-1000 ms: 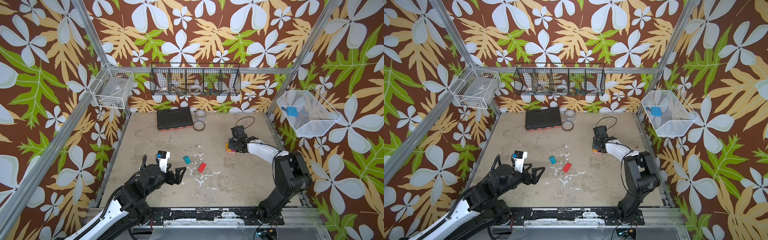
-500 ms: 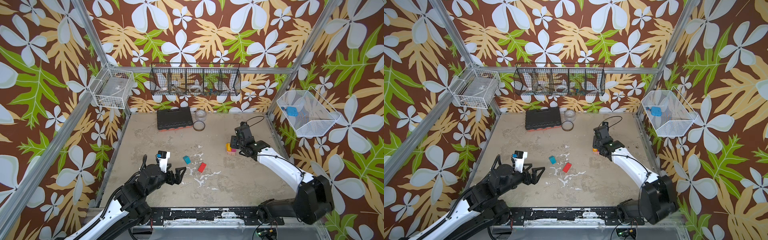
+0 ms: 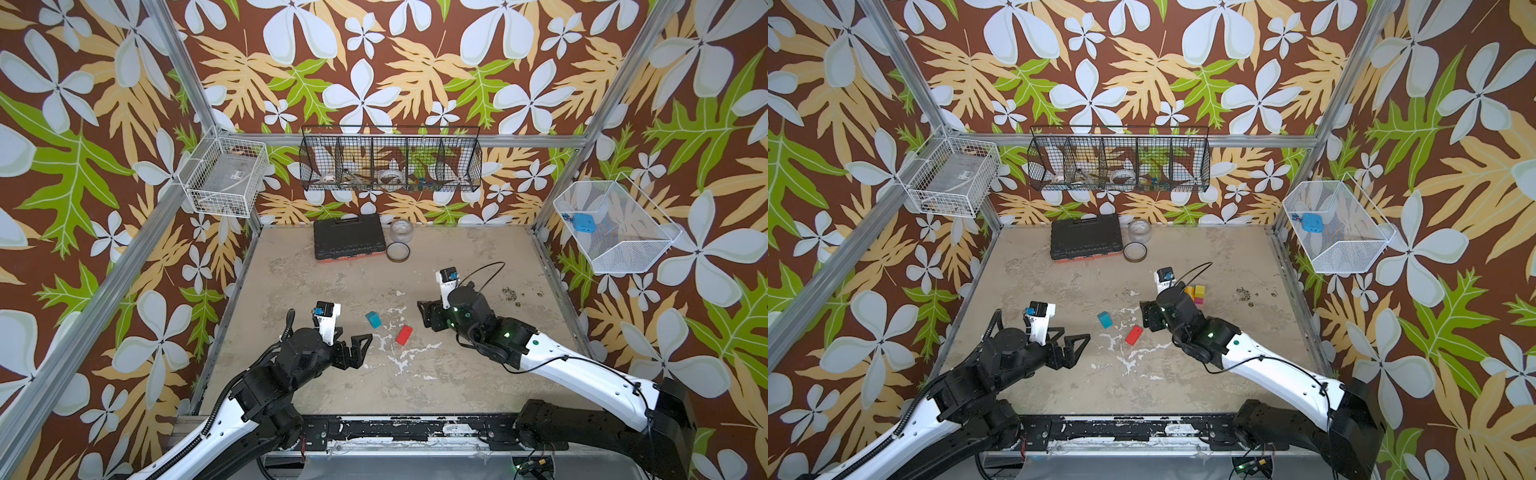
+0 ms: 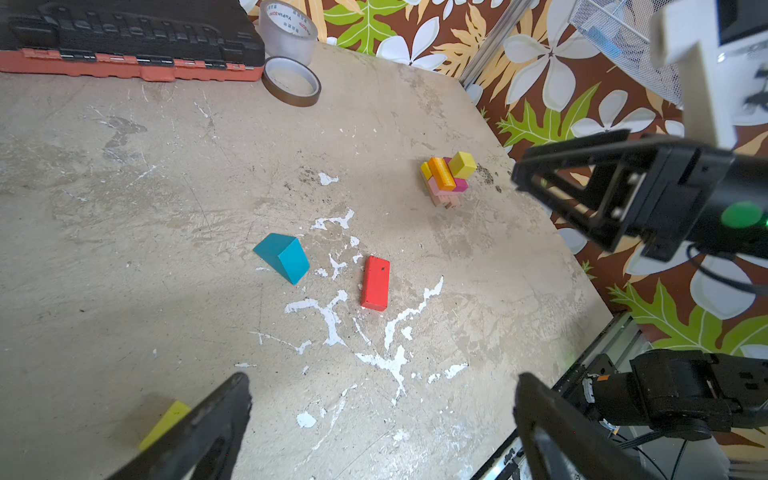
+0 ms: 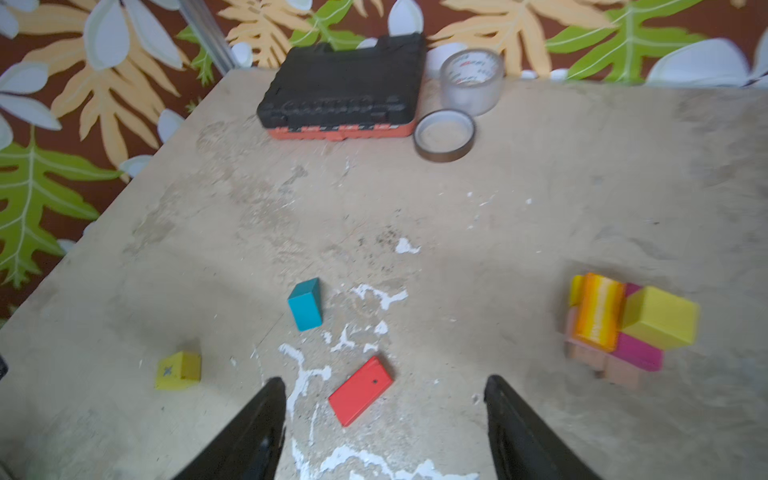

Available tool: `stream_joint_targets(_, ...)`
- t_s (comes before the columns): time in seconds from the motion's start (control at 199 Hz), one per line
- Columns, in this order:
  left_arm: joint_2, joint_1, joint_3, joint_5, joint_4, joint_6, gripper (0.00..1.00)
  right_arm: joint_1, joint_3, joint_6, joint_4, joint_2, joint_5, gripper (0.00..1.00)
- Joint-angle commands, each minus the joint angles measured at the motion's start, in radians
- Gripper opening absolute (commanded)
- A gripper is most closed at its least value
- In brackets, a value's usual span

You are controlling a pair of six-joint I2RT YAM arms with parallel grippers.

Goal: Build the wood block tower
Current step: 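Open and withdraw the right gripper while the left gripper nears the yellow cube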

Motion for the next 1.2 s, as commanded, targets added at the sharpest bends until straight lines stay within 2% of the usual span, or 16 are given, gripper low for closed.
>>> stream_joint_targets(0.0,-0.009,0.003,-0.003,-0.009,0.019,0.005,1.00,0.046,-0.012,0.022,0.088,0.055,0.002,0.75)
stream_joint_targets(0.156,-0.030,0.002,-0.003,-0.019,0.018,0.003,1.00,0.094,0.021,0.053,0.132,0.219,0.013,0.74)
stream_joint_targets(0.341,-0.023,0.002,-0.002,-0.025,0.018,0.004,1.00,0.164,0.187,0.042,0.114,0.452,0.019,0.74)
stream_joint_targets(0.457,-0.030,0.002,0.001,-0.059,0.011,0.004,1.00,0.193,0.297,0.042,0.090,0.593,0.002,0.70)
stream_joint_targets(0.572,-0.042,0.006,0.021,-0.122,-0.004,0.017,1.00,0.197,0.329,0.045,0.112,0.634,-0.035,0.68)
stream_joint_targets(0.662,-0.020,0.045,0.104,-0.147,-0.061,0.033,1.00,0.197,0.297,0.045,0.130,0.581,-0.007,0.68)
stream_joint_targets(0.778,0.000,0.145,0.223,-0.095,-0.134,0.041,1.00,0.197,0.200,0.056,0.164,0.447,0.052,0.71)
stream_joint_targets(0.893,0.039,0.151,0.362,-0.072,-0.224,-0.037,1.00,0.196,0.089,0.069,0.161,0.280,0.114,0.73)
stream_joint_targets(1.028,0.035,0.153,0.326,0.035,-0.081,-0.041,1.00,0.193,-0.035,0.098,0.085,0.062,0.203,0.77)
stream_joint_targets(1.074,0.050,0.157,0.333,0.066,-0.068,-0.078,1.00,0.193,-0.078,0.113,0.061,-0.013,0.233,0.79)
stream_joint_targets(1.124,0.069,0.157,0.355,0.057,-0.065,-0.073,1.00,0.193,-0.133,0.130,0.042,-0.099,0.262,0.83)
stream_joint_targets(1.199,0.076,0.157,0.322,-0.044,-0.095,-0.183,1.00,0.191,-0.217,0.141,0.027,-0.228,0.293,0.90)
